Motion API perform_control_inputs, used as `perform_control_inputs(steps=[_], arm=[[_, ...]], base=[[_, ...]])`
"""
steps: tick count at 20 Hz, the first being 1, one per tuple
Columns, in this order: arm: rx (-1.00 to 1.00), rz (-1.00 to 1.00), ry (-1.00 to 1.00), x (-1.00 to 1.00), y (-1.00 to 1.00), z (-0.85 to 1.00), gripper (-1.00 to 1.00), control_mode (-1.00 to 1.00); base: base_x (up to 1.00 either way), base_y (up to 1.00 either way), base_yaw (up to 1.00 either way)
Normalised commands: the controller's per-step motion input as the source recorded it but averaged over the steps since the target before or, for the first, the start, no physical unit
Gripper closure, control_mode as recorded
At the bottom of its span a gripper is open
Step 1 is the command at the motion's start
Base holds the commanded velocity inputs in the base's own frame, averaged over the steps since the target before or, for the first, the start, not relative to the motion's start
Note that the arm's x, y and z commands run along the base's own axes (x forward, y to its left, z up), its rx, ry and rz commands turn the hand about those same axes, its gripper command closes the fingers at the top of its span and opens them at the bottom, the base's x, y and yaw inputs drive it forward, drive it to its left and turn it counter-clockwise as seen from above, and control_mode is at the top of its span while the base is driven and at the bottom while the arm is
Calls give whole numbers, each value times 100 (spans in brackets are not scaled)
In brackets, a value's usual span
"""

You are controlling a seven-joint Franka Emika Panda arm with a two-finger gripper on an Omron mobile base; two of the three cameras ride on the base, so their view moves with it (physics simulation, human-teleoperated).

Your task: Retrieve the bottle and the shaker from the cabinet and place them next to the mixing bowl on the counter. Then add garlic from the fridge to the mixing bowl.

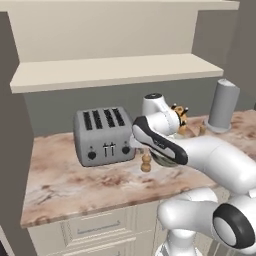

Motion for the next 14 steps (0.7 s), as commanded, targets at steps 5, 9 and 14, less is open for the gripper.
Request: perform_control_inputs(steps=[5,9,14], arm=[[0,0,0,0,0,0,-100,100],[0,0,0,0,0,0,-100,100],[0,0,0,0,0,0,-100,100]], base=[[-36,59,-34],[-60,4,-26],[-48,-37,-16]])
